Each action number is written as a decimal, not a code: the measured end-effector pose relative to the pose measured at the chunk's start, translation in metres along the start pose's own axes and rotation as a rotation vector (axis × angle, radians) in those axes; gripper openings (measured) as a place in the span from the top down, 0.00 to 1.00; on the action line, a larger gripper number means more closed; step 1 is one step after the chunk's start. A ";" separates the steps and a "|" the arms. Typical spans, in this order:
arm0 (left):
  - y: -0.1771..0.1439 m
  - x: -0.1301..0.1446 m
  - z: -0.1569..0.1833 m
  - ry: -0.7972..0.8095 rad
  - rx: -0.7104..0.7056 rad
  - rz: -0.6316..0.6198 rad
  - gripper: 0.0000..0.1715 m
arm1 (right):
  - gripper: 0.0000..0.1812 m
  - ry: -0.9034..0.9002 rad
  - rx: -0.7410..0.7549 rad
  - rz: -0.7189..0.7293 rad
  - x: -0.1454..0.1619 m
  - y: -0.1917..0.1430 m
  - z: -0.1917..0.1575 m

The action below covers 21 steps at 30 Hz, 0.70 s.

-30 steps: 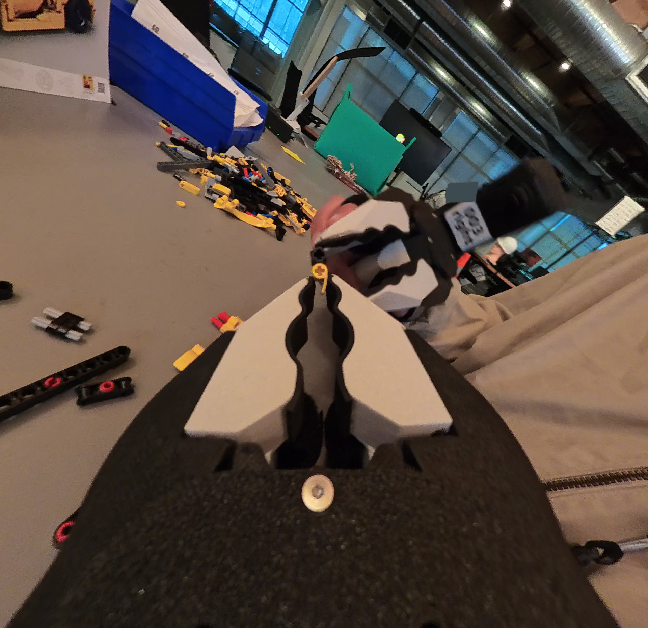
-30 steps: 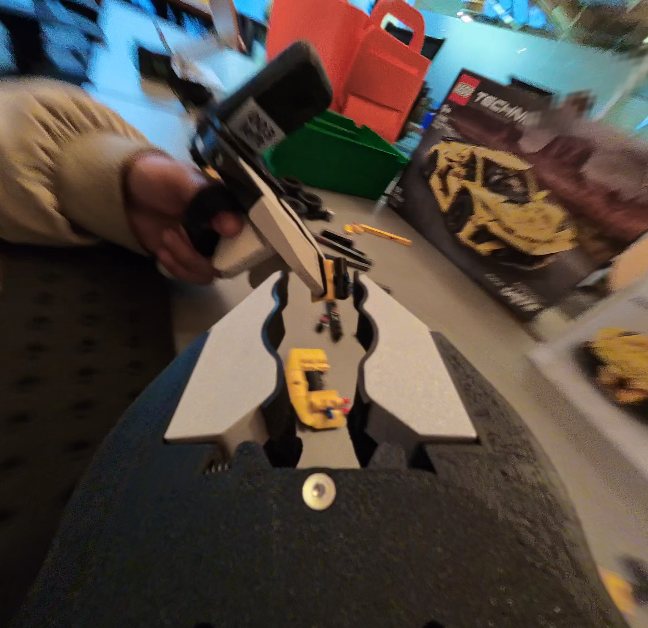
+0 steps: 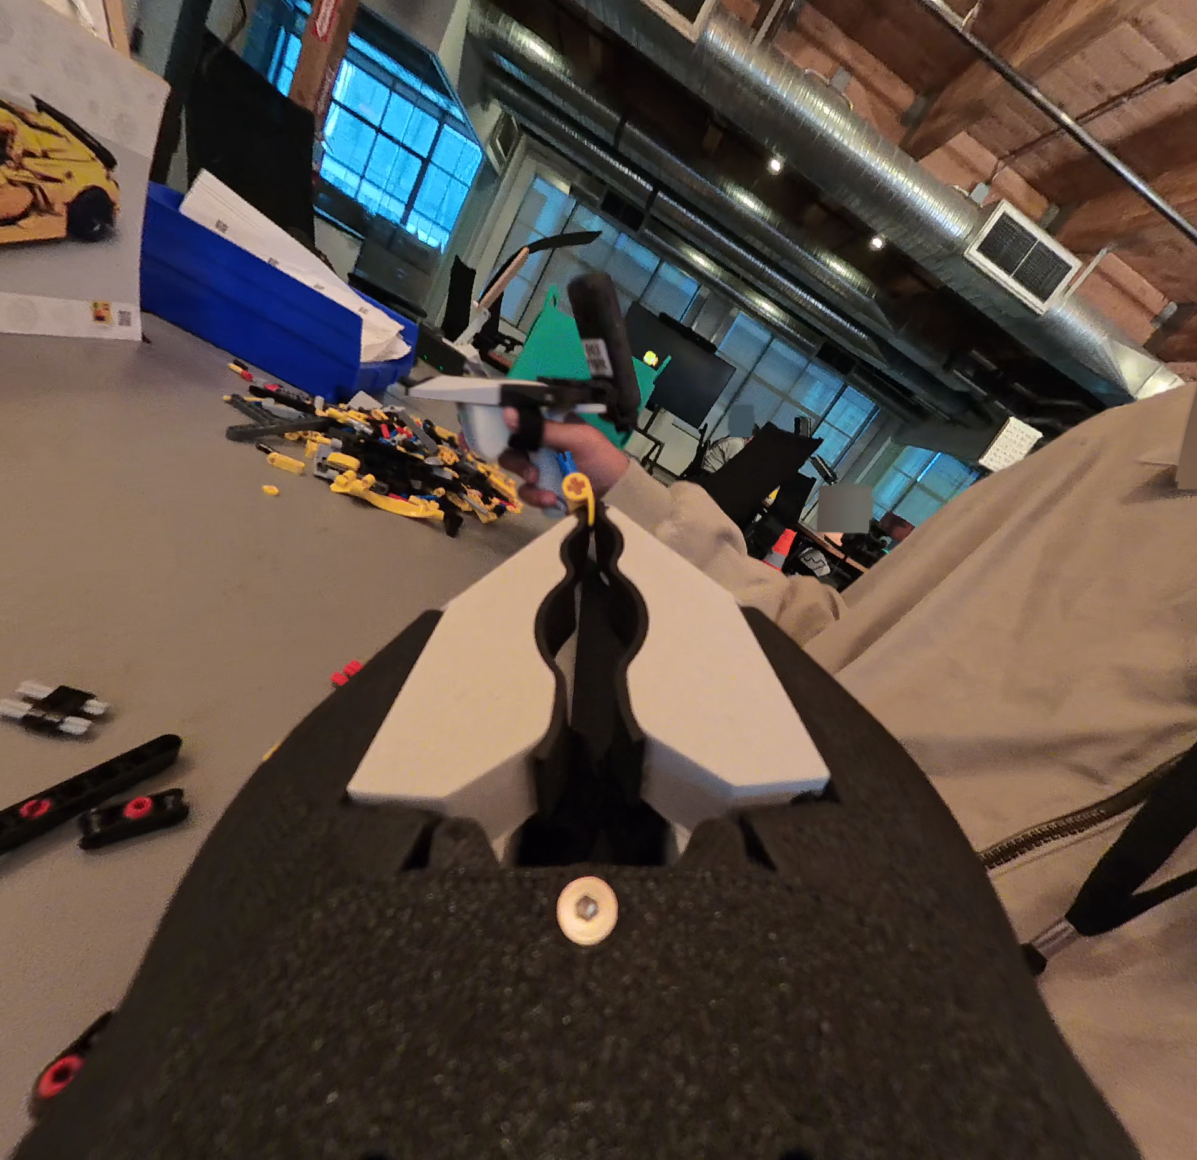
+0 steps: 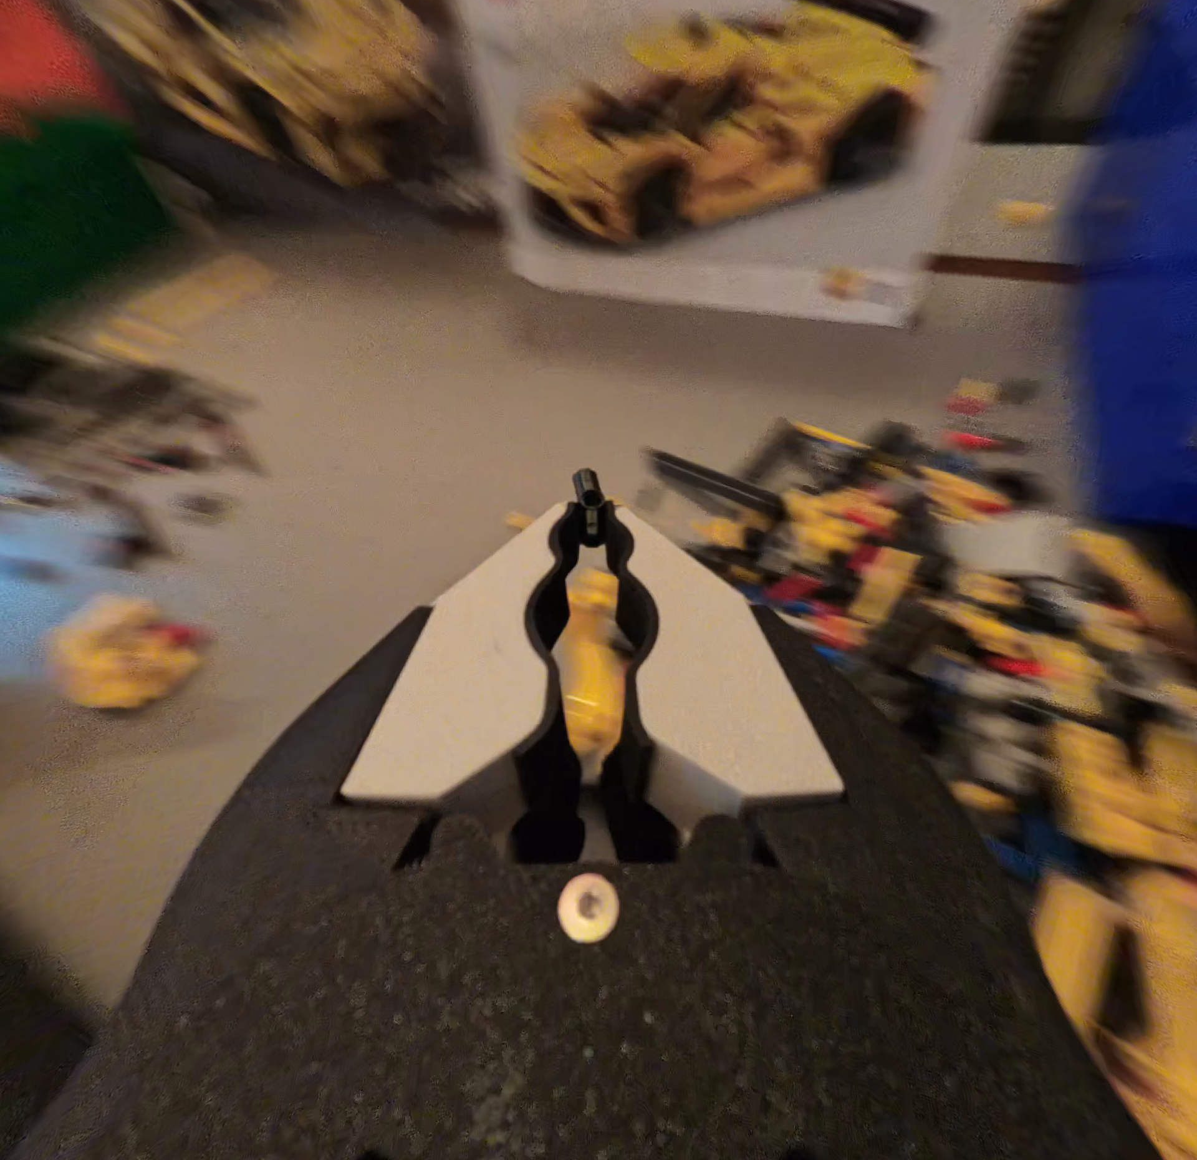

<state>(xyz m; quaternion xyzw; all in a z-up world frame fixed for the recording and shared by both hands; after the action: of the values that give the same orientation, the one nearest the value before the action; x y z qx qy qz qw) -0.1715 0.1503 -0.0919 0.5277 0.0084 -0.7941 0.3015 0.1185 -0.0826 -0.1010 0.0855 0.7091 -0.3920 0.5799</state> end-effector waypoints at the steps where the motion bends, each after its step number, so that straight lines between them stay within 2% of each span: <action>1: 0.002 0.002 -0.001 -0.011 -0.004 -0.017 0.99 | 0.96 -0.088 0.129 -0.053 0.003 0.005 0.018; 3: 0.005 0.007 -0.006 -0.002 -0.076 -0.065 0.99 | 0.96 -0.172 0.329 -0.088 0.008 0.008 0.048; 6: 0.008 0.010 -0.006 0.031 -0.105 -0.109 0.99 | 0.96 -0.121 0.332 -0.130 0.017 0.012 0.068; 9: 0.008 0.010 -0.007 0.036 -0.116 -0.110 0.99 | 0.91 -0.070 0.325 -0.093 0.016 0.008 0.075; 12: 0.008 0.010 -0.009 0.028 -0.120 -0.116 0.99 | 0.86 -0.096 0.355 -0.025 0.007 -0.002 0.077; 14: 0.009 0.011 -0.008 0.042 -0.131 -0.127 0.99 | 0.84 -0.104 0.304 0.062 -0.006 -0.013 0.062; 16: 0.010 0.011 -0.008 0.051 -0.126 -0.137 0.99 | 0.83 -0.100 0.065 0.106 -0.017 -0.020 0.016; 18: 0.012 0.011 -0.006 0.065 -0.111 -0.140 0.99 | 0.82 -0.015 -0.332 0.120 -0.019 -0.026 -0.054; 19: 0.012 0.011 -0.005 0.072 -0.103 -0.137 0.99 | 0.78 0.048 -0.554 0.119 -0.018 -0.032 -0.091; 21: 0.012 0.010 -0.004 0.077 -0.097 -0.134 0.99 | 0.77 0.156 -0.883 0.103 -0.010 -0.041 -0.152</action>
<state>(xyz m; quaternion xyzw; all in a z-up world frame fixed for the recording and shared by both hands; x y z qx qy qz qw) -0.1653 0.1367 -0.0985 0.5407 0.0939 -0.7903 0.2725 -0.0166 -0.0076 -0.0707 -0.1056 0.8449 -0.0146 0.5243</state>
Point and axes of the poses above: each gripper's, where its closed fingertips meet, y out along the fingers, x out of its underside, z = x × y across the jaws, the point moved 8 cm from there along -y, back along the fingers, and after that the axes turned 14 degrees about x, right-handed, at the moved point
